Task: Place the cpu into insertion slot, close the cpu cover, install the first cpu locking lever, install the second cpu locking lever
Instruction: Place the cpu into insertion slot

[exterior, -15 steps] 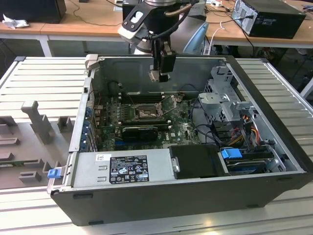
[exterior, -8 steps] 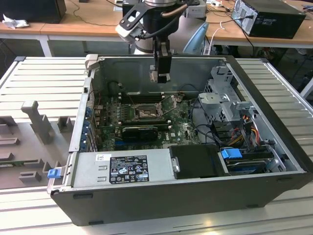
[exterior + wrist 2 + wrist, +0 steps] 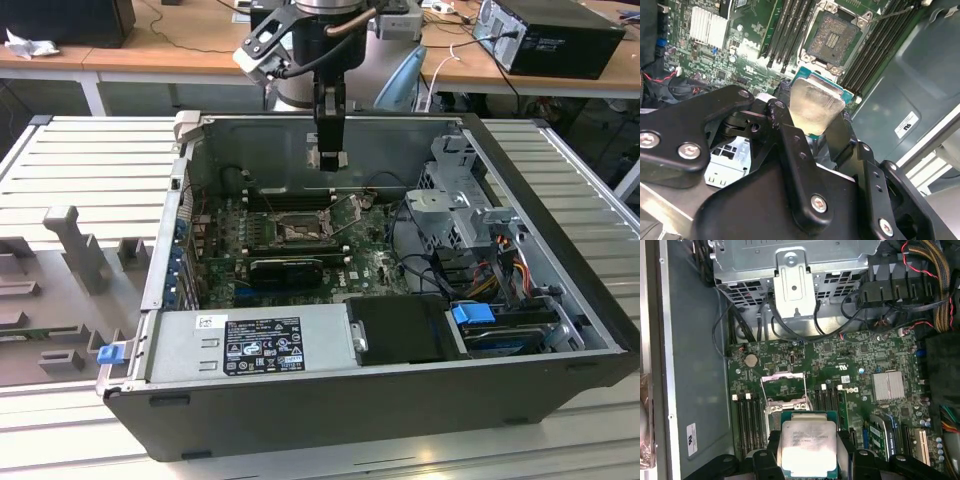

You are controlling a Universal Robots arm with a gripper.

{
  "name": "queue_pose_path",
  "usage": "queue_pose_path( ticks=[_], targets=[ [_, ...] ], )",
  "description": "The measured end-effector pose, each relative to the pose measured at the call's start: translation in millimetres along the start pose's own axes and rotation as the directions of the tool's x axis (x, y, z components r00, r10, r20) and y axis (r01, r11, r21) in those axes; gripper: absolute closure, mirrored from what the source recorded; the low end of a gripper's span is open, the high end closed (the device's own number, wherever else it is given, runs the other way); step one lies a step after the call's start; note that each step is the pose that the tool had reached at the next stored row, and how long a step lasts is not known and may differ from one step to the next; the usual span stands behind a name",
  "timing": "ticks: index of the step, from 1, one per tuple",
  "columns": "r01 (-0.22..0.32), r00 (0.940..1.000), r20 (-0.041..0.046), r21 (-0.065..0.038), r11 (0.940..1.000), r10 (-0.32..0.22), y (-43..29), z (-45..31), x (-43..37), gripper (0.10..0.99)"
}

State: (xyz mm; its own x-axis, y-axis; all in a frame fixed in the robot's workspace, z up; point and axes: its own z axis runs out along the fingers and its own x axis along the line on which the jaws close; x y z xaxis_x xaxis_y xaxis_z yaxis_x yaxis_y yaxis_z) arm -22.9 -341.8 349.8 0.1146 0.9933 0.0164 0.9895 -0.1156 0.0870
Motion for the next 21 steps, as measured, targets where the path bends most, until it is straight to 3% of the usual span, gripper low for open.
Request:
queue_pose_path(
  ticks=[3, 6, 8, 13, 18, 21],
  targets=[
    [0.008, 1.0, -0.0001, 0.004, 1.0, -0.008, -0.3, 1.8, 0.0, 0.557],
    [0.076, 0.9971, -0.0061, 0.006, 0.9971, -0.076, -0.4, 3.8, -0.1, 0.557],
    [0.125, 0.9921, -0.0107, 0.007, 0.9921, -0.125, -0.5, 4.7, -0.1, 0.557],
    [0.127, 0.9918, -0.0114, 0.007, 0.9919, -0.127, -2.5, 12.9, -0.4, 0.557],
    [0.127, 0.9918, -0.0114, 0.007, 0.9918, -0.127, -3.7, 26.5, -0.6, 0.557],
    [0.127, 0.9919, -0.0113, 0.007, 0.9919, -0.127, -4.6, 29.0, -0.7, 0.557]
  ],
)
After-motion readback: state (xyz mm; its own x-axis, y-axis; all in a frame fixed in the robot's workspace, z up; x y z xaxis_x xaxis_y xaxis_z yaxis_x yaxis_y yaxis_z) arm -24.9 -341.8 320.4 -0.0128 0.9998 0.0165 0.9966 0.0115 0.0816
